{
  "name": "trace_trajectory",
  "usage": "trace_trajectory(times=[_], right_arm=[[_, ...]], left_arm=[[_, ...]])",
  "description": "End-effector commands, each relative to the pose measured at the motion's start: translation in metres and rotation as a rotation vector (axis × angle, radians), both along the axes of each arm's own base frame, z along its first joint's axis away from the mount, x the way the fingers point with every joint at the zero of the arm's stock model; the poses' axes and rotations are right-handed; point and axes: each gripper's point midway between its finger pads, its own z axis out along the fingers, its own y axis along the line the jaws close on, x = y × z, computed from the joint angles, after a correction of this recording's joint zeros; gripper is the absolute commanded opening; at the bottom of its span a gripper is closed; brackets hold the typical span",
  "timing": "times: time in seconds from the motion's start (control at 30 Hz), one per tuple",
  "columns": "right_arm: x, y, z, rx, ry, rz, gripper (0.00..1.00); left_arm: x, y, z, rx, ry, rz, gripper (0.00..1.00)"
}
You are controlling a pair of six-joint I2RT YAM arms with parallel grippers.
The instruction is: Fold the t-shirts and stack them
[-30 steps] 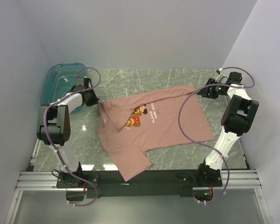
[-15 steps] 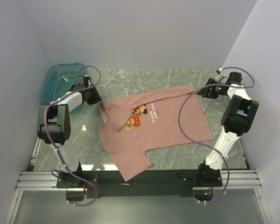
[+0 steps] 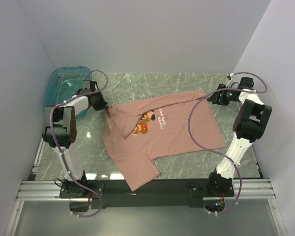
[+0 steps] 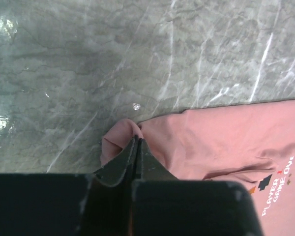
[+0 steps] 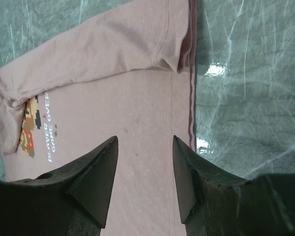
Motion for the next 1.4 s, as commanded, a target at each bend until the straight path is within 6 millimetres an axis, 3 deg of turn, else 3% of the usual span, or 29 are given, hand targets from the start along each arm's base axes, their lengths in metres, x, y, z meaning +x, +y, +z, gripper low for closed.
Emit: trace_trajectory(times=[0.0,0.2,0.23,0.37,0.6,0.63,0.83,1.0,1.17,1.37], right_arm=[[0.008,-0.007,0.012,-0.022,-0.043,0.003,0.55],[0.007,-0.009,0.012,-0.029,-0.043,-0.001,0.56],[0.008,-0.009,0.012,-0.03,-0.042,-0.001,0.56],[0.008,-0.009,0.011,-0.03,-0.04,-0.003,0.55],[0.008,-0.01,0.013,-0.036,-0.044,-0.005,0.55],[0.008,-0.01,0.013,-0.036,-0.042,-0.006,0.56],[0.011,-0.009,0.016,-0.035,-0.049,0.0,0.55],[0.028,0.002,0.028,-0.005,-0.065,0.022,0.55],[0.055,0.031,0.028,-0.021,-0.05,0.039,0.55],[0.08,0.024,0.012,-0.118,0.013,-0.082,0.52]], left_arm=[[0.012,-0.007,0.017,-0.023,-0.061,-0.023,0.01],[0.0,0.011,0.021,0.008,-0.086,0.063,0.0],[0.0,0.018,0.03,0.017,-0.116,0.093,0.0],[-0.011,0.031,0.025,0.028,-0.114,0.155,0.0],[-0.008,0.038,0.016,0.037,-0.092,0.173,0.0],[-0.007,0.05,0.014,0.037,-0.083,0.194,0.0],[-0.002,0.044,0.003,0.016,-0.048,0.146,0.01],[-0.003,0.041,-0.001,0.006,-0.039,0.133,0.0],[-0.001,0.041,0.002,0.005,-0.043,0.124,0.01],[-0.001,0.039,0.006,0.002,-0.053,0.116,0.01]])
